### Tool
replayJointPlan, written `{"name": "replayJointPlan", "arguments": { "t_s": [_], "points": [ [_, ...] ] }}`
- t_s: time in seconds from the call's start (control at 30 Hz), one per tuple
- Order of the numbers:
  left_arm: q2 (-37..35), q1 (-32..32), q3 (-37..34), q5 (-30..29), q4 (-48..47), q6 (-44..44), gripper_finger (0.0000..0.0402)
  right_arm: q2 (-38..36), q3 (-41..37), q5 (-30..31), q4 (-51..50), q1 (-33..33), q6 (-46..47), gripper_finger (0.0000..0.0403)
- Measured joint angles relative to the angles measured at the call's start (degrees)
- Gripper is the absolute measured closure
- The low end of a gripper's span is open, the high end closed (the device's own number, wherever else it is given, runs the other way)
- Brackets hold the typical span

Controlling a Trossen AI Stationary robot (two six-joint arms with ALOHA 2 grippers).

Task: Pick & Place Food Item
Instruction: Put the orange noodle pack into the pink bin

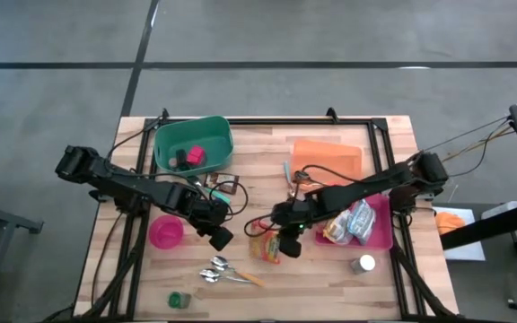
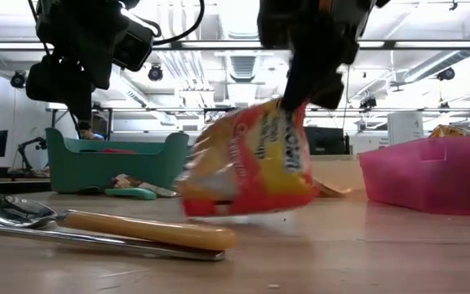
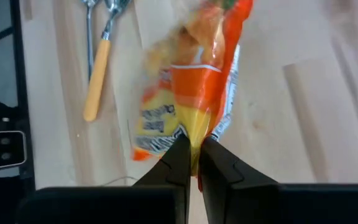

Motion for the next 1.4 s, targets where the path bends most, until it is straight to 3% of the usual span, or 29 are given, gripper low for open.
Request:
{"name": "replayJointPlan", "arguments": {
  "t_s": [0.53,0.83,1.23,1.4],
  "points": [
    [0.0,0.0,0.0,0.0,0.0,0.0,0.0182,-15.8,0.0,9.1,-12.6,0.0,3.3,0.039],
    [0.0,0.0,0.0,0.0,0.0,0.0,0.0182,-23.2,0.1,13.6,-22.4,0.0,11.1,0.039],
    [0.0,0.0,0.0,0.0,0.0,0.1,0.0182,-29.7,0.2,15.0,-32.0,0.0,18.8,0.039],
    [0.0,0.0,0.0,0.0,0.0,0.4,0.0182,-30.3,3.9,15.0,-42.8,0.0,20.8,0.039]
  ]
}}
